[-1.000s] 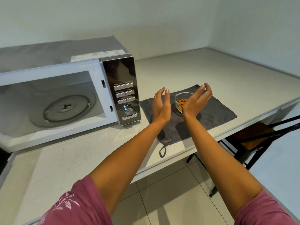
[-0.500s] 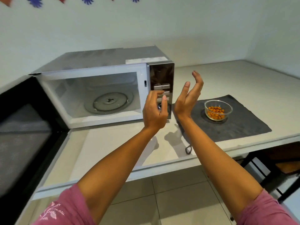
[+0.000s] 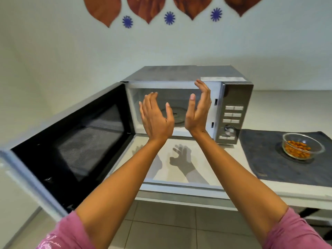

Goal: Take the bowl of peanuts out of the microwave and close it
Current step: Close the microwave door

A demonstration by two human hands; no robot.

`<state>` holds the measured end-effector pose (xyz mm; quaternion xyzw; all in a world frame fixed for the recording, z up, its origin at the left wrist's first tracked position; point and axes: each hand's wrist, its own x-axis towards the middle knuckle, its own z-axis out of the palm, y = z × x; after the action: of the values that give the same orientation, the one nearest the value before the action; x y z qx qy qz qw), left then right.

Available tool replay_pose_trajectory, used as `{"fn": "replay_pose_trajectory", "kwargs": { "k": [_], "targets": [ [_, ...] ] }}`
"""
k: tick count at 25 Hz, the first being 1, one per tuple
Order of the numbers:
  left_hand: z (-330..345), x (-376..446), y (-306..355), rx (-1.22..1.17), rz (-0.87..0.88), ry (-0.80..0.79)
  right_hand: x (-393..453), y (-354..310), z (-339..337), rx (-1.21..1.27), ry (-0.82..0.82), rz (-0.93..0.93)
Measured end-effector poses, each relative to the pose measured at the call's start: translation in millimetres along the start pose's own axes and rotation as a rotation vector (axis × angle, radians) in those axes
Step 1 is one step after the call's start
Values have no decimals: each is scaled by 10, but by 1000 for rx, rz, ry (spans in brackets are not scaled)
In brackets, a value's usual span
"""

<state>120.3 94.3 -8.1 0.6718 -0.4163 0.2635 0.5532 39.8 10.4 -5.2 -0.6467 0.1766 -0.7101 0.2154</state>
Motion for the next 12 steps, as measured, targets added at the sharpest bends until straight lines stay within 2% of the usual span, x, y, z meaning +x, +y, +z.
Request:
{"fn": "replay_pose_trajectory", "kwargs": {
  "k": [5, 7, 12],
  "targets": [
    [-590, 400, -149, 667, -47, -182, -132, -314, 549, 86, -117, -39],
    [-864, 581, -224, 908, -145, -276, -229, -491, 784, 123, -173, -25],
    [-1332, 713, -202, 1257, -295, -482, -446, -797, 1137, 188, -269, -41]
  ]
}}
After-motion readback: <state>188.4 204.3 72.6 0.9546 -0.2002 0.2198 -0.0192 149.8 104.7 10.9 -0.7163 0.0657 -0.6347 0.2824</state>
